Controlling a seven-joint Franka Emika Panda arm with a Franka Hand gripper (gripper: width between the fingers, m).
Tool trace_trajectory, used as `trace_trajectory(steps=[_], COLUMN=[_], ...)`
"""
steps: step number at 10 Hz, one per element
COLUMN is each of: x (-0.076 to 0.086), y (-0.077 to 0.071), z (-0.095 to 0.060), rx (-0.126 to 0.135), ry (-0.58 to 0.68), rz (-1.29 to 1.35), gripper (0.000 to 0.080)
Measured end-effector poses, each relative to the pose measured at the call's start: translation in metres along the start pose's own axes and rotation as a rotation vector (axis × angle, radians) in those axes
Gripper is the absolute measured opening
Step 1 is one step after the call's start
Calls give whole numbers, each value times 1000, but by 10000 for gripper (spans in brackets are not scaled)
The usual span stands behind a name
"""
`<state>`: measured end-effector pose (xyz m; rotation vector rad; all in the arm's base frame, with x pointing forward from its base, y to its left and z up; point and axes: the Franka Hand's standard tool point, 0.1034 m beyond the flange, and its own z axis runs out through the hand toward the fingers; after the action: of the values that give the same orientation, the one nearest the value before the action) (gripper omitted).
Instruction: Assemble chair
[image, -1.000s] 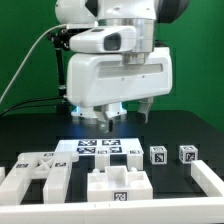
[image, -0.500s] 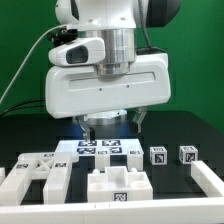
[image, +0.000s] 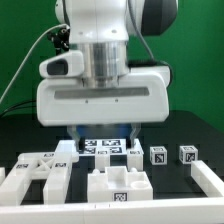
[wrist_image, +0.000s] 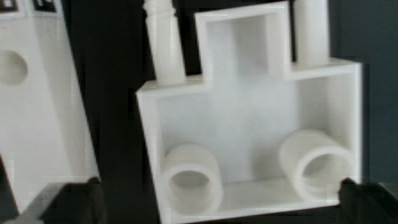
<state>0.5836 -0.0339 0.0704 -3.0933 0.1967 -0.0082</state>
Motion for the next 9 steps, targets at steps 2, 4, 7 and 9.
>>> trace_trajectory(steps=[2, 4, 7, 9], x=[0, 0, 1, 1], y=[2, 2, 4, -1], z=[2, 3, 28, 43], rx=[25, 25, 5, 4], ry=[8, 7, -4, 5], rz=[15, 13, -18, -23], gripper=[649, 649, 649, 649])
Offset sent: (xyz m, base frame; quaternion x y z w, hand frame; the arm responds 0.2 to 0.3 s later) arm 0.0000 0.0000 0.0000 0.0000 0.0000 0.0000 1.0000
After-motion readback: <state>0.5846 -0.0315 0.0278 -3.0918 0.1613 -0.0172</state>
